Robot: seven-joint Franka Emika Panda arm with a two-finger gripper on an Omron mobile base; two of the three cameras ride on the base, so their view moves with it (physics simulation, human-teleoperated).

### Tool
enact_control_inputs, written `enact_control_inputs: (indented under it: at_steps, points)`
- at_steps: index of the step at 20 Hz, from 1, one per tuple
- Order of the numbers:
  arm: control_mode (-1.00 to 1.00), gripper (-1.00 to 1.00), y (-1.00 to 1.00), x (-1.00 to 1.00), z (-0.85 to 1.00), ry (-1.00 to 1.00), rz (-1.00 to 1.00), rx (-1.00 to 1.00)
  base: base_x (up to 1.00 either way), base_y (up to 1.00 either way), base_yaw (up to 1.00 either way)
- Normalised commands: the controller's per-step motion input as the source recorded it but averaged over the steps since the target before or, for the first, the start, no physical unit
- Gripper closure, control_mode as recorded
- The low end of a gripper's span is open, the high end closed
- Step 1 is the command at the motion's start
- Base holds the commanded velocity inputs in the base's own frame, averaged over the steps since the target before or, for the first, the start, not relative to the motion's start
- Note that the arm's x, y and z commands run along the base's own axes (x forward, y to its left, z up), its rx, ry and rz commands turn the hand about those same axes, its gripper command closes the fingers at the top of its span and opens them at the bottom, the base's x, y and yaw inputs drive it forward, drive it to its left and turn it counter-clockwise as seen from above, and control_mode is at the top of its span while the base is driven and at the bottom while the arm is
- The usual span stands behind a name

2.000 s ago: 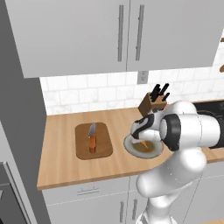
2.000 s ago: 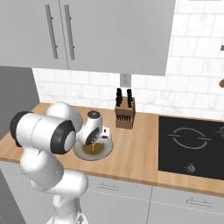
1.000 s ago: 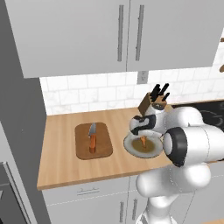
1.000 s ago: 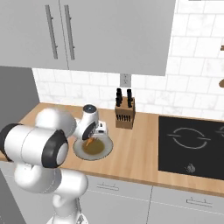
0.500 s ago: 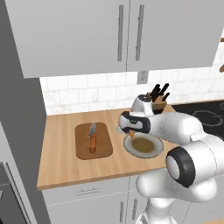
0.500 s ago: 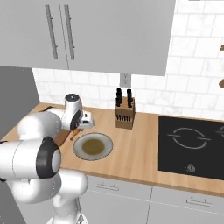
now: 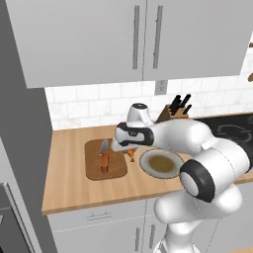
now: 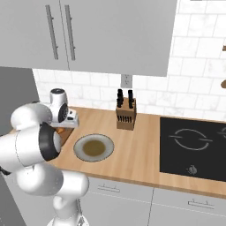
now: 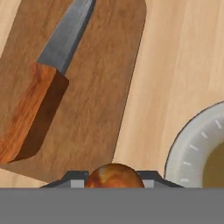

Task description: Pick up the knife from the drawer and place it on the cutting board. Then place the meat from the plate to the cutting board.

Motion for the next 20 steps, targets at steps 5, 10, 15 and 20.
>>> enact_control_inputs:
  at_steps: [5, 10, 15, 20]
  points:
    - [-1.00, 1.00, 0.64, 0.12, -0.13, 0.10, 0.00, -0.01, 0.00, 0.00, 0.00]
    - [-1.00, 1.00, 0.21, 0.19, -0.33, -0.03, 0.00, -0.02, 0.00, 0.00, 0.00]
    - [-1.00, 1.00, 0.00, 0.20, -0.37, -0.09, 0.00, 0.00, 0.00, 0.00, 0.00]
    - [-1.00, 1.00, 0.00, 0.28, -0.34, -0.06, 0.00, 0.00, 0.00, 0.00, 0.00]
